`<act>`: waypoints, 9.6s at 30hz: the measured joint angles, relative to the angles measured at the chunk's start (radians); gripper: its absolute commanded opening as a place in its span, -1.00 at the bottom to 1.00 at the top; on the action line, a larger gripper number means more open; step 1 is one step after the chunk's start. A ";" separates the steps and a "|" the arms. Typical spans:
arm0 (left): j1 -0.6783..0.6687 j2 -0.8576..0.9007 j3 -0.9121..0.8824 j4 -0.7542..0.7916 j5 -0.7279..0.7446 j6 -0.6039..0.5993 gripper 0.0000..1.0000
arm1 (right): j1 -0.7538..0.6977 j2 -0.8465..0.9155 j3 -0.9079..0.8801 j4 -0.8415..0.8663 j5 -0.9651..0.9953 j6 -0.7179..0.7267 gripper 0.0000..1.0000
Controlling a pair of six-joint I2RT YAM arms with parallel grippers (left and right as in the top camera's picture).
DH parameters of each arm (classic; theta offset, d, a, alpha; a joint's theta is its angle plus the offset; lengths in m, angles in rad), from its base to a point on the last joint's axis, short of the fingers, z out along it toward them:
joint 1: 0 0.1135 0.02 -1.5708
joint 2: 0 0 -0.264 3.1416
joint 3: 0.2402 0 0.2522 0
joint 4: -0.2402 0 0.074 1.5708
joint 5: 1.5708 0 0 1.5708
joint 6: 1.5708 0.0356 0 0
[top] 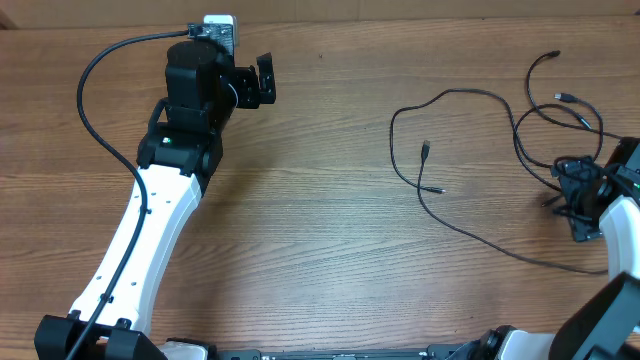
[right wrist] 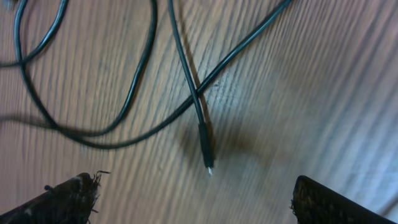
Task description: Untangle cables
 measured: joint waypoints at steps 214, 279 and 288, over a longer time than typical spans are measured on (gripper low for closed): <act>0.035 0.000 0.000 -0.028 -0.094 -0.034 1.00 | 0.410 0.466 1.675 -0.588 -0.012 -0.339 -0.92; 0.083 0.013 0.000 -0.041 -0.150 -0.034 0.99 | 0.734 0.531 1.223 -1.071 0.137 -0.185 1.00; 0.083 0.022 0.000 0.056 -0.150 -0.034 0.99 | 0.729 0.370 1.089 -1.063 0.206 -0.210 1.00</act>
